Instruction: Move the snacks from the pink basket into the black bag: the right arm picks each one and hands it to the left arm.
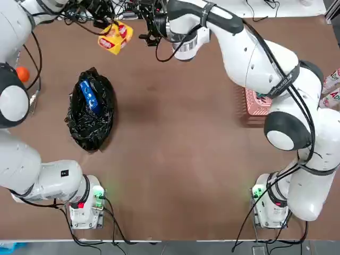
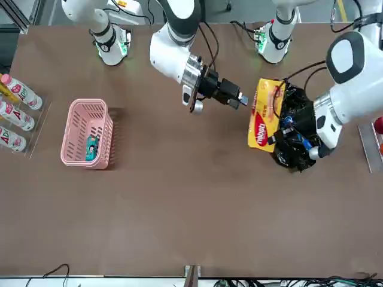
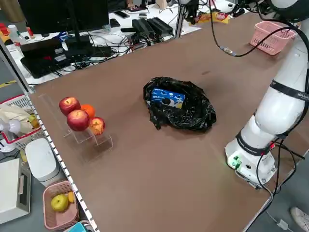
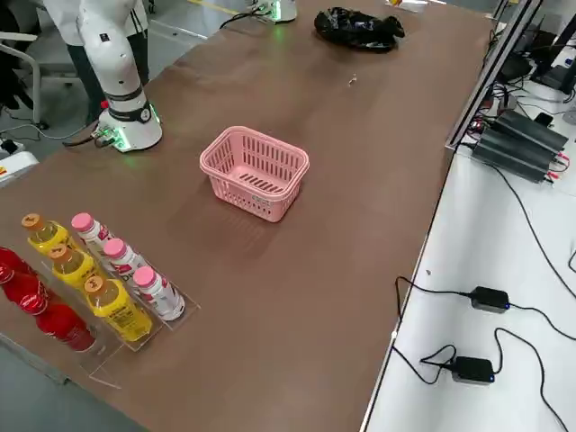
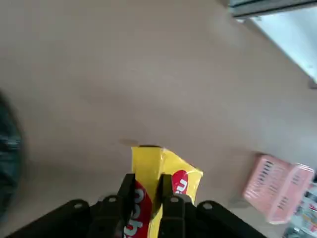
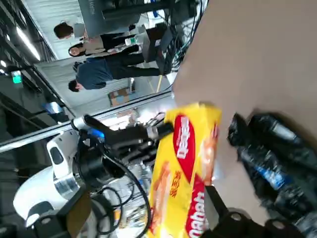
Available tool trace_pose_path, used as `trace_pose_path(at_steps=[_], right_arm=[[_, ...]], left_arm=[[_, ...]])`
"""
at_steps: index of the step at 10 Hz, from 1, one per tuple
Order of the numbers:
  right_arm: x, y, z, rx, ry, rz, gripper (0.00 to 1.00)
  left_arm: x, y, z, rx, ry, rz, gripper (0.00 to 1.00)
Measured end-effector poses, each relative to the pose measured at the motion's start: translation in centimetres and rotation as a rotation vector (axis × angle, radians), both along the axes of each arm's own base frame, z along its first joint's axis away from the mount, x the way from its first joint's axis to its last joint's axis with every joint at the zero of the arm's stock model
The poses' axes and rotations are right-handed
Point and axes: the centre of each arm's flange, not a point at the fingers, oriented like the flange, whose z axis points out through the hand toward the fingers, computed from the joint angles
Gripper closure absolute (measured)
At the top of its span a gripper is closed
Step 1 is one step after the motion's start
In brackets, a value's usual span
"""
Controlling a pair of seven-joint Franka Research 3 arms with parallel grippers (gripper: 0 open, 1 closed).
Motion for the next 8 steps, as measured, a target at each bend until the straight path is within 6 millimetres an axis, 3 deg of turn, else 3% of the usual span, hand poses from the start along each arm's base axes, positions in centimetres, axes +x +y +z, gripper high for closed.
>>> trace_pose_path(at_steps=[2, 4, 8], right_arm=[[1.7, -1.2, -0.3, -0.092, -0.091, 0.045, 0.0], [4.2, -2.9, 0.0, -0.178, -0.179, 0.133, 0.0], [8.5, -7.2, 0.0, -0.429, -0.324, 0.362, 0.0]], left_arm=[[-0.3, 5.4, -1.3, 0.137, 0.06, -0.005, 0.74], [-1.2, 8.6, -2.3, 0.292, 0.152, 0.004, 0.74], [-3.4, 11.5, -3.4, 0.581, 0.365, 0.183, 0.74]])
